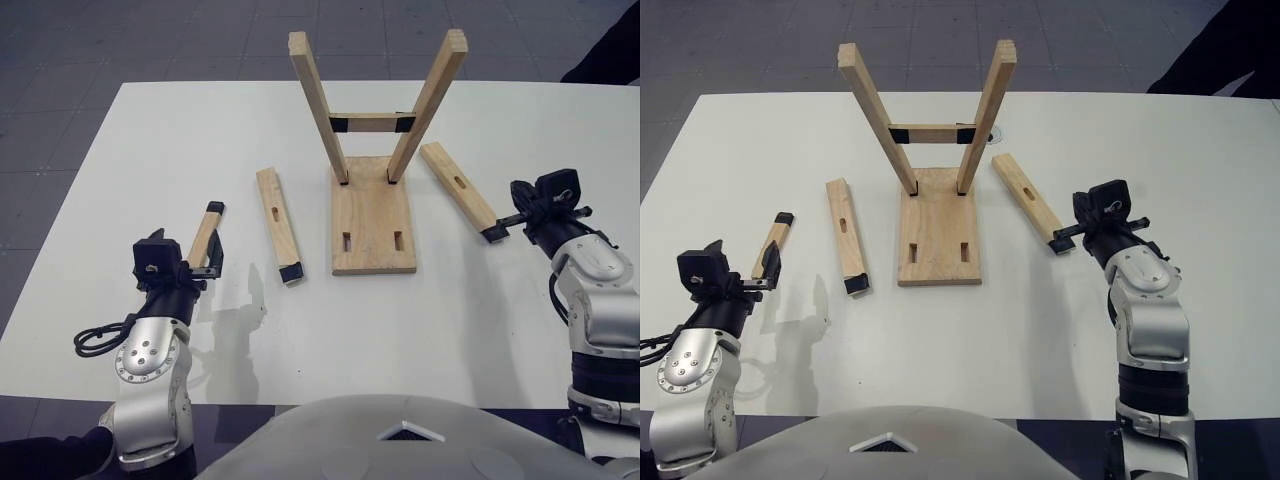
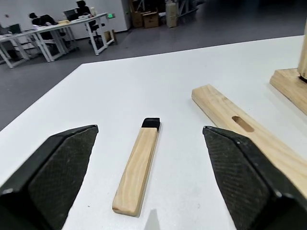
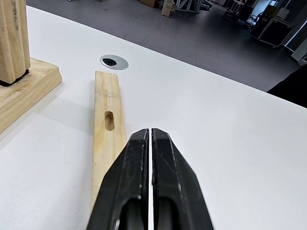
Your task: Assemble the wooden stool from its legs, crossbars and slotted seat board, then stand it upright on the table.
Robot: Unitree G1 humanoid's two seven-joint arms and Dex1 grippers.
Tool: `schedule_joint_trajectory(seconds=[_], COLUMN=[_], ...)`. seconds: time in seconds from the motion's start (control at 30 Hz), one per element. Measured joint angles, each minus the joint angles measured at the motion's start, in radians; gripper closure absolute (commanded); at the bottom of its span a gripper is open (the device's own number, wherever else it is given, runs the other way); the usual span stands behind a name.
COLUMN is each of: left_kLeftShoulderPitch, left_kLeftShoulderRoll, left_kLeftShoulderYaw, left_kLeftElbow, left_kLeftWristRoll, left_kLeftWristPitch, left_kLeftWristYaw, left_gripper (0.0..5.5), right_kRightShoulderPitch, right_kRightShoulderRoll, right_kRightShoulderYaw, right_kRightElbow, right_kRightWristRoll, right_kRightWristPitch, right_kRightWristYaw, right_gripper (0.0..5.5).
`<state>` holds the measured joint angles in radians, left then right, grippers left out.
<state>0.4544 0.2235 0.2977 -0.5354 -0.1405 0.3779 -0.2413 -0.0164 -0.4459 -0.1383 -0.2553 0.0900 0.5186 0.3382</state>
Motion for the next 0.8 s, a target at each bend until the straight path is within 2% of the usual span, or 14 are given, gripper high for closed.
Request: schedule_joint_trajectory(seconds=[0.17,0.43,0.6,0.8], left_kLeftShoulderPitch=[-0.034,-0.062,-0.126,-0.125], left_kLeftShoulderRoll=[0.03,0.074,0.094,0.111], left_kLeftShoulderYaw=[0.058,0.052,0.035,-0.019], left_kLeftElbow=[0.244,0.444,0.526,0.508], left_kLeftWristRoll=[-0.052,-0.066,-0.075,-0.051], left_kLeftWristPitch=[-0.121,-0.22,-0.235,-0.218], left_kLeftWristYaw=[-0.076,-0.164,-0.168,-0.146], left_gripper=[1.48,1.48,2.26,3.2], right_kRightShoulderPitch=[-0.048,-0.083,-0.116,-0.125], right_kRightShoulderRoll=[-0.001,-0.001,-0.001,-0.001], right_kRightShoulderYaw=[0.001,0.004,0.006,0.011], right_kRightElbow=[0.03,0.034,0.04,0.046], right_kRightWristRoll=[0.005,0.013,0.022,0.023], right_kRightWristPitch=[0.0,0.003,0.011,0.011], right_kRightWristYaw=[0.008,0.021,0.027,0.024], right_gripper=[5.4,5.4,5.4,5.4])
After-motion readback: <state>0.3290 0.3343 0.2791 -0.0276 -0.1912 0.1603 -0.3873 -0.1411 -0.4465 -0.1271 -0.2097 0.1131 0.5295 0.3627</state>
